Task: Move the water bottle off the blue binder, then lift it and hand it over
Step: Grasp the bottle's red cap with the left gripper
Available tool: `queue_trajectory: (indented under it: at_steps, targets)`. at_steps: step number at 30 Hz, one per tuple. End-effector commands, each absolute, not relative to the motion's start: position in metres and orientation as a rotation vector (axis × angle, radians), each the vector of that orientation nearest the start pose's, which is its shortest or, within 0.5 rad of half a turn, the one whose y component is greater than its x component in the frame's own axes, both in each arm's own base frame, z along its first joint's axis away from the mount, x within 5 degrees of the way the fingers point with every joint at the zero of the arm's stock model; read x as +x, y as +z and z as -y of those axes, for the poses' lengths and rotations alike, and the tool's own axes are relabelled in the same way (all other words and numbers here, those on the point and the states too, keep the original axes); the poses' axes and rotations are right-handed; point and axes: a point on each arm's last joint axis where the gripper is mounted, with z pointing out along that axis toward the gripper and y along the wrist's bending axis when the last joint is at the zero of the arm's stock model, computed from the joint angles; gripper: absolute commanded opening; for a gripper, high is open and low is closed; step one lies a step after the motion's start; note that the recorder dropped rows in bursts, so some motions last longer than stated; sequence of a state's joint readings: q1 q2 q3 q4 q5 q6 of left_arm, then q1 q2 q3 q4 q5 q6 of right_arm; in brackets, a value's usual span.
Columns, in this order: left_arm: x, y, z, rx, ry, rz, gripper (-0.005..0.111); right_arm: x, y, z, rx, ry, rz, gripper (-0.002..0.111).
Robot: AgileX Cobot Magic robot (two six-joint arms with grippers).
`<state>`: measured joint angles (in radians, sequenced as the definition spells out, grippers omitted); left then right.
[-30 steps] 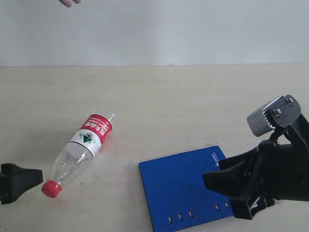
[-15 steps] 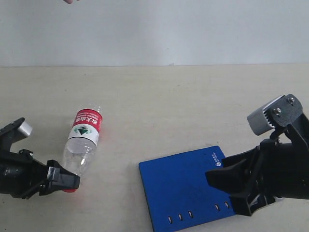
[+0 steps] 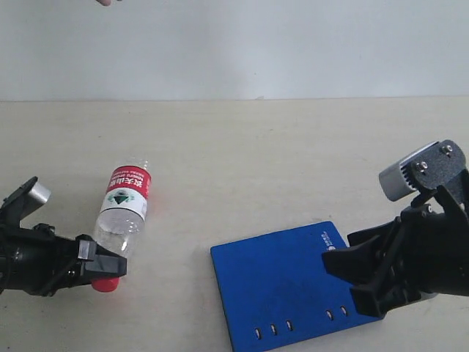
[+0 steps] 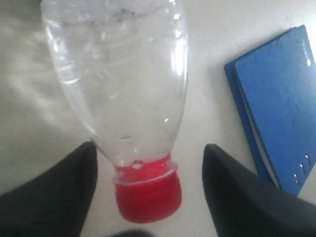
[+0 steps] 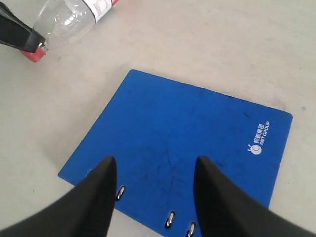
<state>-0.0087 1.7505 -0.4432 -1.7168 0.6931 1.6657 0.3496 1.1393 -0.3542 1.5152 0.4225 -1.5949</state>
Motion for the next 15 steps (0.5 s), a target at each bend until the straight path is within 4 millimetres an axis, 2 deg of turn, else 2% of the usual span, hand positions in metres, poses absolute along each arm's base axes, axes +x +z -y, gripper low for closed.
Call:
queue_trajectory:
  at_steps: [1, 4, 11, 15]
  targets:
    - [0.228, 0.1022, 0.0585, 0.108, -0.915, -2.559, 0.04, 0.1616, 0.1955, -0.0975, -0.714, 0.6, -2.182, 0.045]
    - [0.2263, 0.1025, 0.0597, 0.149, -0.929, -2.561, 0.03, 0.1616, 0.1955, -0.0975, -0.712, 0.601, -2.183, 0.045]
    - [0.2258, 0.1039, 0.0615, 0.16, -0.962, -2.548, 0.028, 0.1616, 0.1955, -0.0975, -0.714, 0.6, -2.182, 0.045]
    - [0.2268, 0.1102, 0.0659, 0.165, -1.043, -2.483, 0.01, 0.1616, 0.1955, -0.0975, -0.714, 0.6, -2.182, 0.045]
